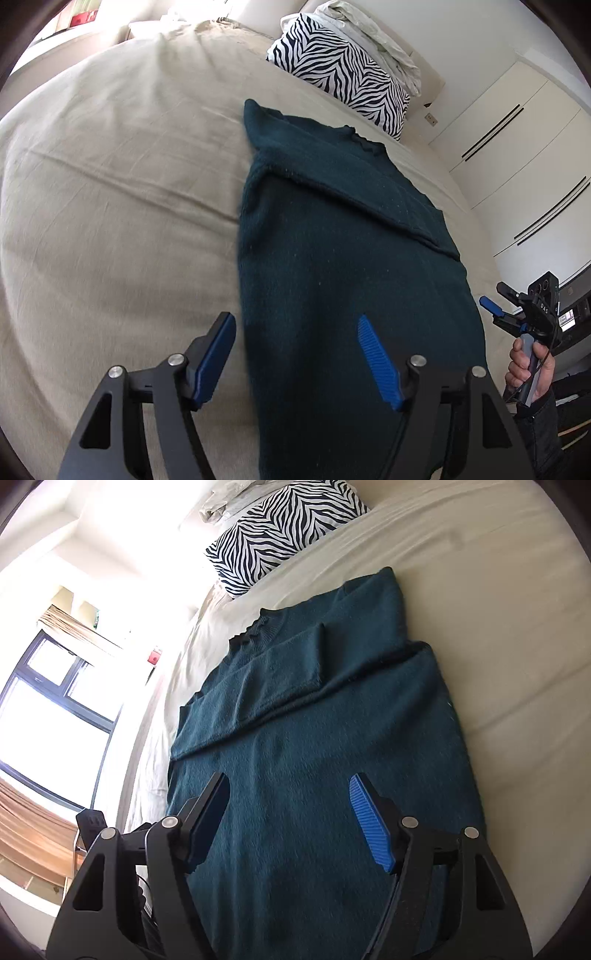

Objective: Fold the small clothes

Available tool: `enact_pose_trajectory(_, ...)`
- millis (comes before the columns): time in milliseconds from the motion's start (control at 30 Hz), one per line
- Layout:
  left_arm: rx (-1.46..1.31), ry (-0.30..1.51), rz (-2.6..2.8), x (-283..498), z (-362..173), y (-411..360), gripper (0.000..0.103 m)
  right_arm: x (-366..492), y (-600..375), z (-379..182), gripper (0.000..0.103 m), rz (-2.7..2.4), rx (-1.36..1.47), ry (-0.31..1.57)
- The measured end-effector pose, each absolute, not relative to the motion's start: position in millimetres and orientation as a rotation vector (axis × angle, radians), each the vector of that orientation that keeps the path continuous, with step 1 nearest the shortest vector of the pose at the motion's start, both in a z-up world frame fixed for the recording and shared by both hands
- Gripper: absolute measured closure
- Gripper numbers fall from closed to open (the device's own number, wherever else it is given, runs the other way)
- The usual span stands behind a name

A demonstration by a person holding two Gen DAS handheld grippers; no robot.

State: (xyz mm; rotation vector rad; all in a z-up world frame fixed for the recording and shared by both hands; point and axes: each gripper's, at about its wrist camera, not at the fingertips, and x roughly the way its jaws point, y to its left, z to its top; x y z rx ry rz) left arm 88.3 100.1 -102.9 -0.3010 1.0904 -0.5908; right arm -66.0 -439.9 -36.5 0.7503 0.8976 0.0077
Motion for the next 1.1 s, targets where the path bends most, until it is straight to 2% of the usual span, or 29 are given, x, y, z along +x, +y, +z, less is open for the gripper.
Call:
enact_pose_trajectory(167,-0.317,1.173,-0.573,37,-108,114,0.031,-147,-451,-39,0.036,-0.098,0.711,0.943)
enact_pose_trajectory(400,-0.331,1.203,-0.571,5,-112,119,0.029,-224,-476,-59,0.036,-0.185,0.823,0.953)
enact_pose_trajectory(867,-0.304,1.296,-0.591,-29,-112,119,0.029,-261,-462,-59,0.038,-0.135,0.849,0.964)
enact_pose_trajectory(1033,-0.297,1.314,-0.584,-37,-117,117,0.035,-270,-459,-62,0.049,-0.139,0.881,0.996)
enact_pose_trajectory(1100,-0.294,1.325,-0.568,-36,-118,115,0.045,-273,-457,-64,0.052,-0.144,0.882,1.014)
